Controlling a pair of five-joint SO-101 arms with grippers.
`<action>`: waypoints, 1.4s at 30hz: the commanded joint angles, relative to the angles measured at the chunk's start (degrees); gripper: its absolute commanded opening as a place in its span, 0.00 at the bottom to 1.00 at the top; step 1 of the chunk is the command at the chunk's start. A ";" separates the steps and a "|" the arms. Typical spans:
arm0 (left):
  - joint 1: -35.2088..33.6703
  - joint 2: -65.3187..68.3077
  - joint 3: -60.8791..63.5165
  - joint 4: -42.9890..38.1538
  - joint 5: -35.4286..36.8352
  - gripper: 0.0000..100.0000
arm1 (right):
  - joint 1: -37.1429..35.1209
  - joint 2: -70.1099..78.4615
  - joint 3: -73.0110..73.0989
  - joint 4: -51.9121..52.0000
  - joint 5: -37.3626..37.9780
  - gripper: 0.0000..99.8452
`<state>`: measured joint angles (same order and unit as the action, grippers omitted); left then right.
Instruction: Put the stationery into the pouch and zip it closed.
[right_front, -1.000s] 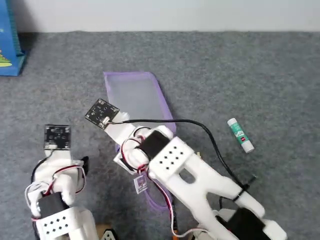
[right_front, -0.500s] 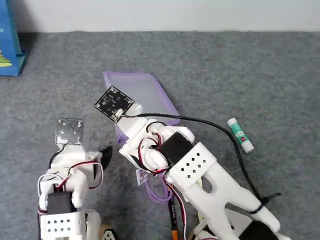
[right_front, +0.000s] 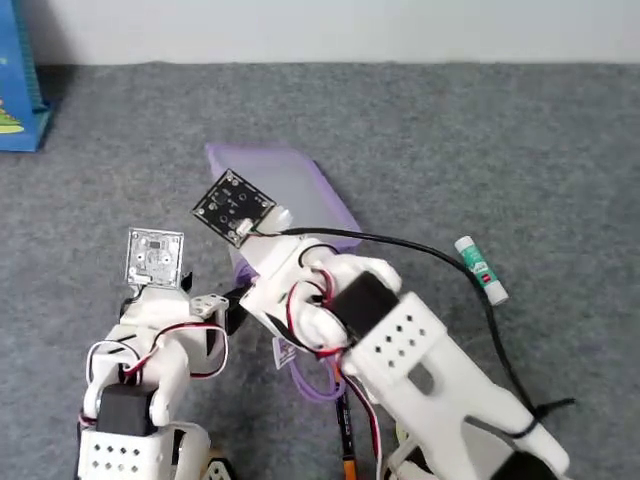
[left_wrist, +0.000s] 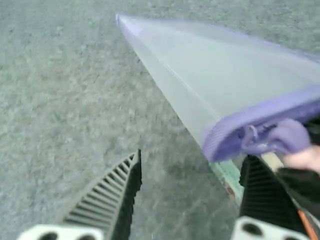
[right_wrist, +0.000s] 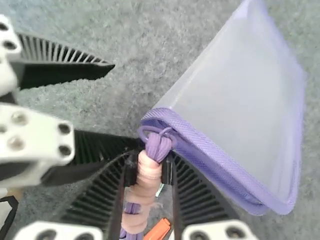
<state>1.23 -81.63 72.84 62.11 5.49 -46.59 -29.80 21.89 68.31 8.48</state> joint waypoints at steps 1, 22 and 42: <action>-0.44 -0.53 1.01 -4.57 0.70 0.31 | 0.13 -4.70 -0.53 1.45 0.35 0.01; -0.44 -0.53 4.44 -5.63 0.44 0.30 | 0.04 -7.52 2.81 3.21 0.35 0.01; -0.44 -0.53 4.18 -8.79 0.53 0.01 | 1.27 -12.88 5.89 6.46 3.78 0.01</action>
<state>1.41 -81.71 77.76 54.64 5.76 -47.12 -40.00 27.96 73.76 10.07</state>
